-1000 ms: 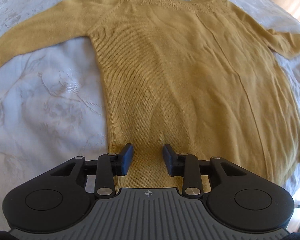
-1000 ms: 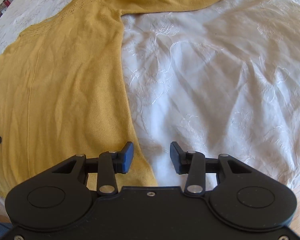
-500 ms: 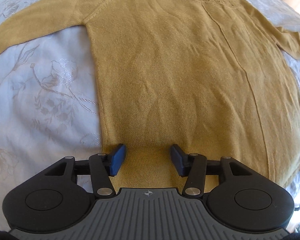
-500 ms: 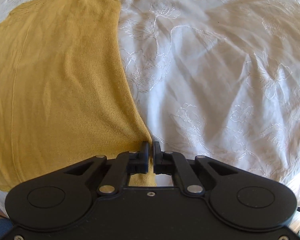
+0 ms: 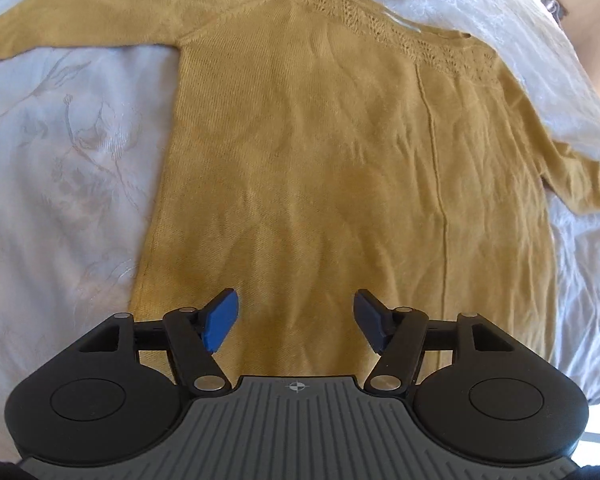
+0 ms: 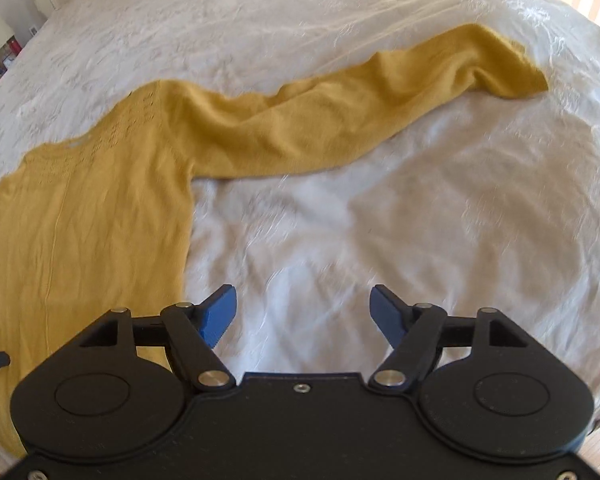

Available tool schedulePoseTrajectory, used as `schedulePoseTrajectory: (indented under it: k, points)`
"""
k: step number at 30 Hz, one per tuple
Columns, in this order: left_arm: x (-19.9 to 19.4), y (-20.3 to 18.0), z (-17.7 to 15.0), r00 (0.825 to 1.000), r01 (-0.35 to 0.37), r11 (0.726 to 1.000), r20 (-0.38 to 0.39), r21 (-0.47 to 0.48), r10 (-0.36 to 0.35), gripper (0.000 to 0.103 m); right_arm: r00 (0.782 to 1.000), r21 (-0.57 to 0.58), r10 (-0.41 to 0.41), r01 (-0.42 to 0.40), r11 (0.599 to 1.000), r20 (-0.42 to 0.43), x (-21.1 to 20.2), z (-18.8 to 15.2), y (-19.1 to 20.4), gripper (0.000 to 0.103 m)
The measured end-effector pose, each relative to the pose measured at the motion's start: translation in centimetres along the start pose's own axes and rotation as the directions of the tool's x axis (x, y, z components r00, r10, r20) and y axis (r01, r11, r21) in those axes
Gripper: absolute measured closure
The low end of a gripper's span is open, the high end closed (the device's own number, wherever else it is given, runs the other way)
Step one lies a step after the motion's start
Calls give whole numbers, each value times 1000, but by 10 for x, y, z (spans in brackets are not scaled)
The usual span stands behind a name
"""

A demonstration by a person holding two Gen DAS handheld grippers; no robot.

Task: Fold small clothes
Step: 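Grasp the sweater sleeve cuff with the right tool and lift it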

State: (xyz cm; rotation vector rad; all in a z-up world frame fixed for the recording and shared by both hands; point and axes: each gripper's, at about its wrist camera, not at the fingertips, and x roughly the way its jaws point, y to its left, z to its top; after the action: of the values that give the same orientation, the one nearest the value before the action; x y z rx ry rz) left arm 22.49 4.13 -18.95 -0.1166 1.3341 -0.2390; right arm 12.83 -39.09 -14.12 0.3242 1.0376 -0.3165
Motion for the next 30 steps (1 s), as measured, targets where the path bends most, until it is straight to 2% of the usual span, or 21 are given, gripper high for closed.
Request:
schedulePoseTrajectory:
  k: [4,13,18,21,25,27,28,29,30]
  points:
    - [-3,-35,3,998,-42,999,49,9,42,36,998,-23,-31,33,999,54,3,38,-32,23]
    - [-13,-87,4,991,-70,997,109,-27,72,27,980,-52,-114,124,991,165,16,116,-108,20]
    - [-15,-109,4,990,-77,997,115,-29,80,27,981,-48,-112,121,991,159,29,141,-142,18]
    - [-15,-117,6,989,-87,996,117,-21,89,27,990,-29,-76,80,996,121,43,150,-159,13]
    - [-15,-124,10,988,-102,995,114,-9,102,27,996,-11,-56,57,998,67,60,155,-170,12]
    - [-16,-125,10,988,-106,994,111,2,105,27,998,-19,-48,49,999,48,65,154,-169,14]
    - [-16,-125,11,988,-107,994,110,8,106,27,998,-25,-48,49,999,35,68,155,-169,23]
    - [-17,-126,11,988,-109,994,111,13,107,27,998,-29,-54,55,998,26,69,156,-167,41]
    - [-18,-125,11,988,-109,994,113,16,106,27,998,-34,-62,63,997,21,69,156,-164,50]
